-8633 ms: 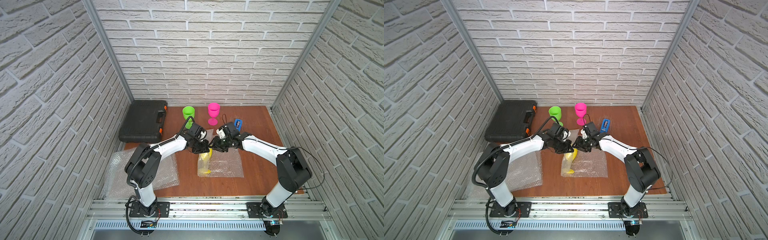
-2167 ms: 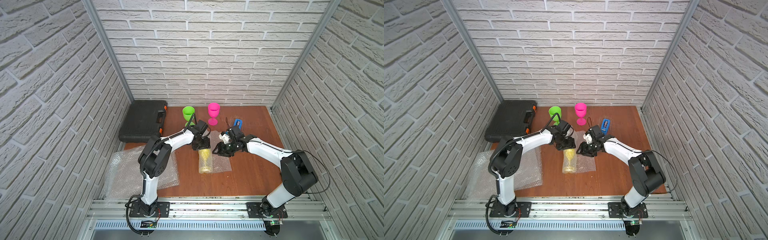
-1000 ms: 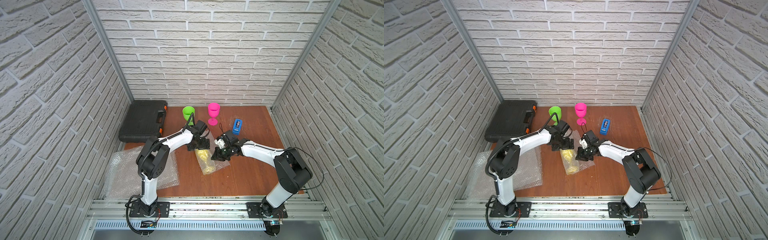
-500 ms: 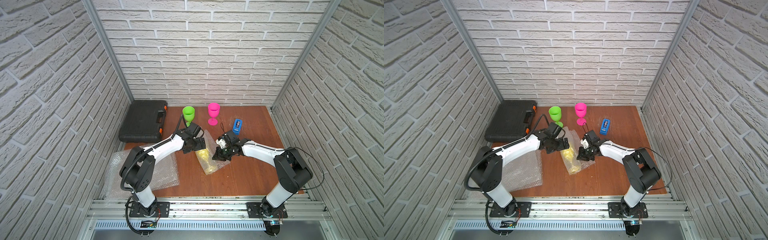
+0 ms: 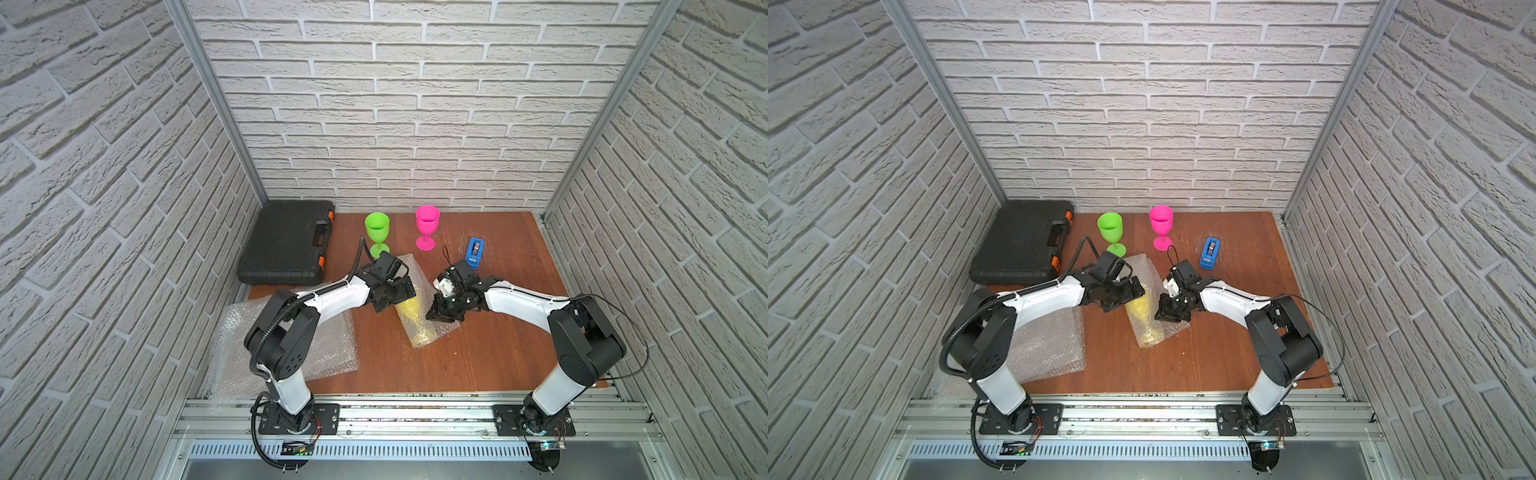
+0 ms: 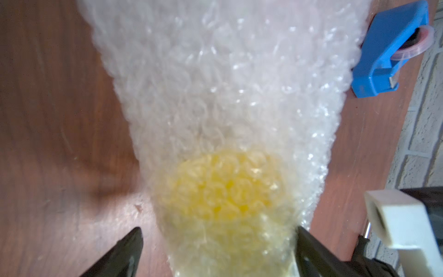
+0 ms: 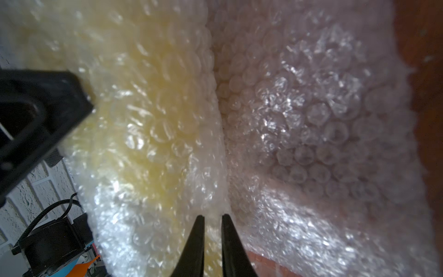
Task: Wrap wine glasses in bubble wrap
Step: Wrap the wine glass in bubble wrap.
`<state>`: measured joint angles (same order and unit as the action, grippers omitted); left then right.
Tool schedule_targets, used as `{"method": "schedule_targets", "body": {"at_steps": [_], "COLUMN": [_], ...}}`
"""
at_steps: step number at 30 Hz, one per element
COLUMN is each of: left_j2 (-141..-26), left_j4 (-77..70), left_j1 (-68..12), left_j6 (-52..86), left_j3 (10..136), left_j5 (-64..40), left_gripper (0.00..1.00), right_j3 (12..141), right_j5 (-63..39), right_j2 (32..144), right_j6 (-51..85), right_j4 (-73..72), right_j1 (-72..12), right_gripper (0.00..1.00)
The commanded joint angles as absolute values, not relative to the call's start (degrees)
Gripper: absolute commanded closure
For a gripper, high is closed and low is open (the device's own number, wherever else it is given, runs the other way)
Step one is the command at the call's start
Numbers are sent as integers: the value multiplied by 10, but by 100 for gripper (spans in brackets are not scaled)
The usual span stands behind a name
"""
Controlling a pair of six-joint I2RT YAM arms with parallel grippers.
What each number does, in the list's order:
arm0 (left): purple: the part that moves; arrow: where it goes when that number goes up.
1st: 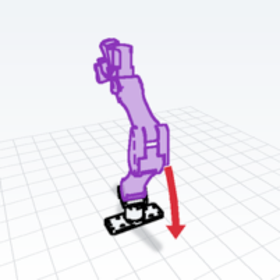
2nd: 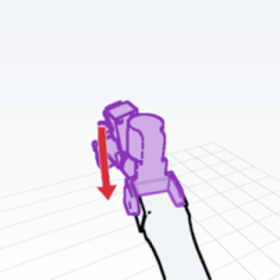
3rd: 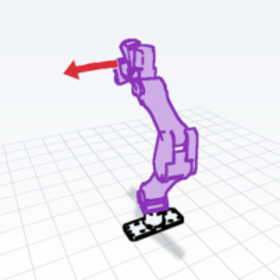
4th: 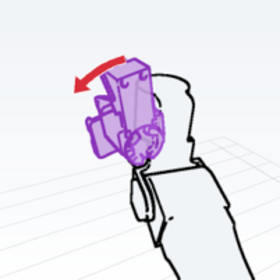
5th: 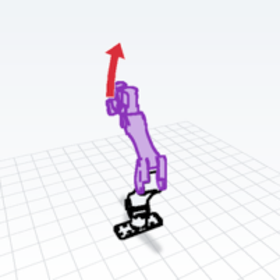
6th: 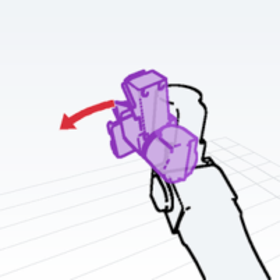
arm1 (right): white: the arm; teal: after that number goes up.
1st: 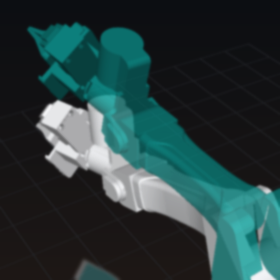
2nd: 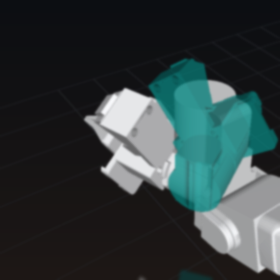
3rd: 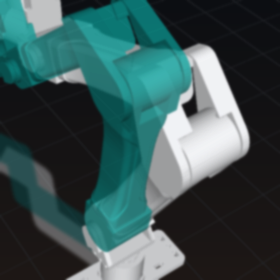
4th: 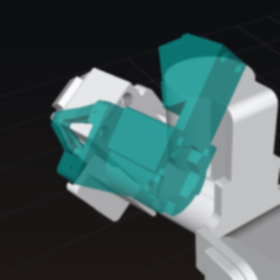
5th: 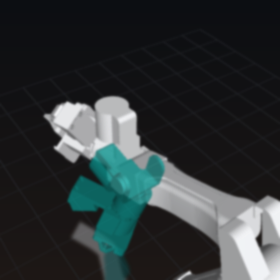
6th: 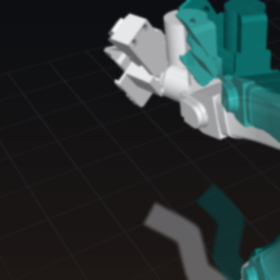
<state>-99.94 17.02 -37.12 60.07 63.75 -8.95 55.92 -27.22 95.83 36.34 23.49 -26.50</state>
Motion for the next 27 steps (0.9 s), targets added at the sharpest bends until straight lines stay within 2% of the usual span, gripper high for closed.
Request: {"method": "schedule_targets", "body": {"at_steps": [1, 15, 19, 21, 24, 27], "left_j2": [-1031, -1097, -1110, -1111, -1112, -1115], "left_j4": [178, 218, 249, 273, 321, 370], "left_j1": [-366, -357, -353, -353, -352, -354], "left_j6": [594, 514, 477, 456, 419, 389], "left_j3": [652, 715, 728, 735, 749, 764], "left_j5": [-86, -112, -125, -124, -127, -120], "left_gripper": [6, 12, 18, 21, 23, 25], "right_j3": [565, 562, 567, 572, 579, 576], "right_j5": [-269, -229, -220, -220, -244, -278], "right_j2": [927, 859, 866, 870, 886, 906], "right_j6": [356, 342, 334, 323, 299, 283], "right_j4": [249, 301, 307, 308, 302, 271], "right_j1": [-254, -212, -211, -211, -210, -210], "right_gripper": [79, 75, 73, 69, 57, 37]}}
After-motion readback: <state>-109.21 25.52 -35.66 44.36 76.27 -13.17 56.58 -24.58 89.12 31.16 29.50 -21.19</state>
